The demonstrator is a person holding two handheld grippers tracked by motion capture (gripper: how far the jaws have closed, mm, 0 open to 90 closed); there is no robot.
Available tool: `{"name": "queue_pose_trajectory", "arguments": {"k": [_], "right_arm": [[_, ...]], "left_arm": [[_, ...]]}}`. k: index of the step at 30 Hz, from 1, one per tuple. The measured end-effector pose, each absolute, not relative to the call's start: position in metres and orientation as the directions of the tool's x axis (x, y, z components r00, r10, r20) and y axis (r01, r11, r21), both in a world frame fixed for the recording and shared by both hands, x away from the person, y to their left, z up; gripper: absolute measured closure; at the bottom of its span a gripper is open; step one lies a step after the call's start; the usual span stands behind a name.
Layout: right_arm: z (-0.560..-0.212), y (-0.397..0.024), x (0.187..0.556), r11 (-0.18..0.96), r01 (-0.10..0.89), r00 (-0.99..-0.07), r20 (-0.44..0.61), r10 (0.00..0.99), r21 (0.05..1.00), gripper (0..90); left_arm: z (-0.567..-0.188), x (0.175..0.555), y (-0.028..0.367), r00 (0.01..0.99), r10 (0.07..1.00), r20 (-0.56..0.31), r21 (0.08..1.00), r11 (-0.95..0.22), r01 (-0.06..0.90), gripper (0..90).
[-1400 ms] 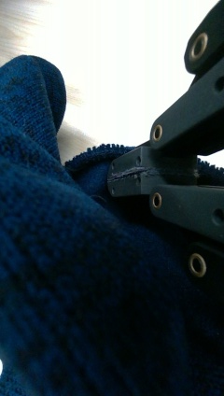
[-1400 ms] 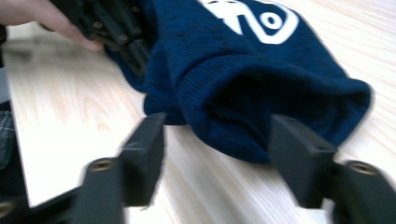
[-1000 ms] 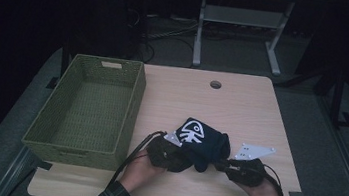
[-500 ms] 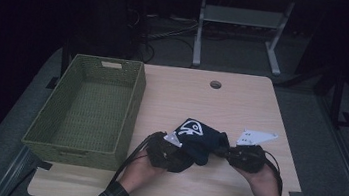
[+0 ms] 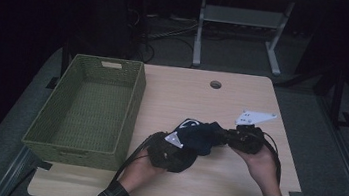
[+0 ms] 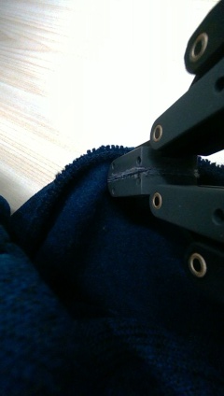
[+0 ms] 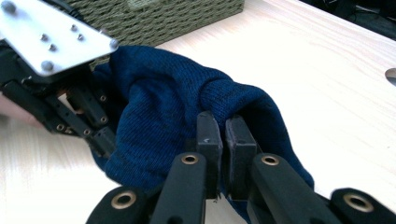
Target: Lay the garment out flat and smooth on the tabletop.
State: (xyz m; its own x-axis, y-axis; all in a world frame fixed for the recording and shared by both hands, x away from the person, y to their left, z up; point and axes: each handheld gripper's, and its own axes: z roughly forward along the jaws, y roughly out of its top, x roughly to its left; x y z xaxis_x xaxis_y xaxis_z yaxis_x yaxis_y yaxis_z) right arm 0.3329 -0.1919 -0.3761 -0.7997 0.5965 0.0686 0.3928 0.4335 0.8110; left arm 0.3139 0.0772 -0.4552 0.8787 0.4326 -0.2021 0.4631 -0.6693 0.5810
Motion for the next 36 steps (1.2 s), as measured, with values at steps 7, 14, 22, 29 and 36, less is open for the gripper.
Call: {"name": "queue_pose_trajectory", "arguments": {"k": [7, 14, 22, 29, 36], "right_arm": [[-0.368, -0.190, 0.345, 0.419, 0.395, -0.785, 0.064, 0.616, 0.818, 86.7], [-0.360, -0.186, 0.359, 0.409, 0.392, -0.773, 0.054, 0.633, 0.824, 86.8], [-0.351, -0.178, 0.378, 0.407, 0.404, -0.760, 0.054, 0.647, 0.819, 86.8], [-0.342, -0.168, 0.395, 0.415, 0.397, -0.755, 0.034, 0.655, 0.818, 86.8], [-0.332, -0.158, 0.413, 0.411, 0.395, -0.747, 0.026, 0.664, 0.821, 86.8]], "left_arm": [[-0.455, 0.314, 0.077, 0.879, 0.433, -0.202, 0.581, -0.669, 0.463, 90.0], [-0.455, 0.314, 0.077, 0.879, 0.433, -0.198, 0.582, -0.670, 0.461, 90.0], [-0.454, 0.313, 0.076, 0.883, 0.432, -0.183, 0.577, -0.680, 0.452, 90.0], [-0.455, 0.313, 0.076, 0.884, 0.430, -0.181, 0.576, -0.682, 0.450, 90.0], [-0.454, 0.313, 0.076, 0.888, 0.425, -0.177, 0.573, -0.688, 0.444, 90.0]]}}
